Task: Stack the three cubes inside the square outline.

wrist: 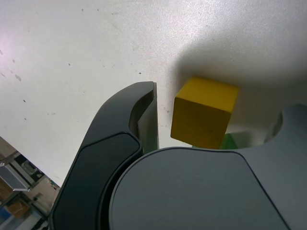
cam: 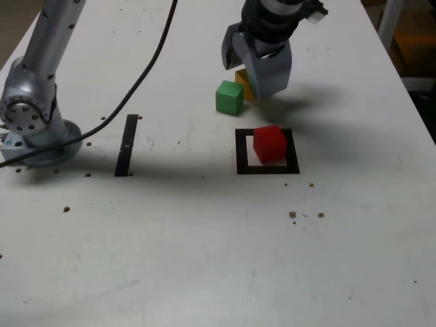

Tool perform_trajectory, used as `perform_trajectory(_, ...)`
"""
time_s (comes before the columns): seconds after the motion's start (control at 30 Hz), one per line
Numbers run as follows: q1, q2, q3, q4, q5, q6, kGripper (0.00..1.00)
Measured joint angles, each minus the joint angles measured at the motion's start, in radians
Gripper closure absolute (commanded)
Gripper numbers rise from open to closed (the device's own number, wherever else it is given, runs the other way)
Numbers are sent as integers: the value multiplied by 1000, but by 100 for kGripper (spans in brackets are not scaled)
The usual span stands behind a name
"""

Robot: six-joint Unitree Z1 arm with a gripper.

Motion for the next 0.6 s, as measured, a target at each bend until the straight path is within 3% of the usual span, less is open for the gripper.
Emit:
perform_trajectory(0.23,0,0,0,2,-32,14,41)
perform_trajectory(0.6,0,0,3,-3,-55,12,43)
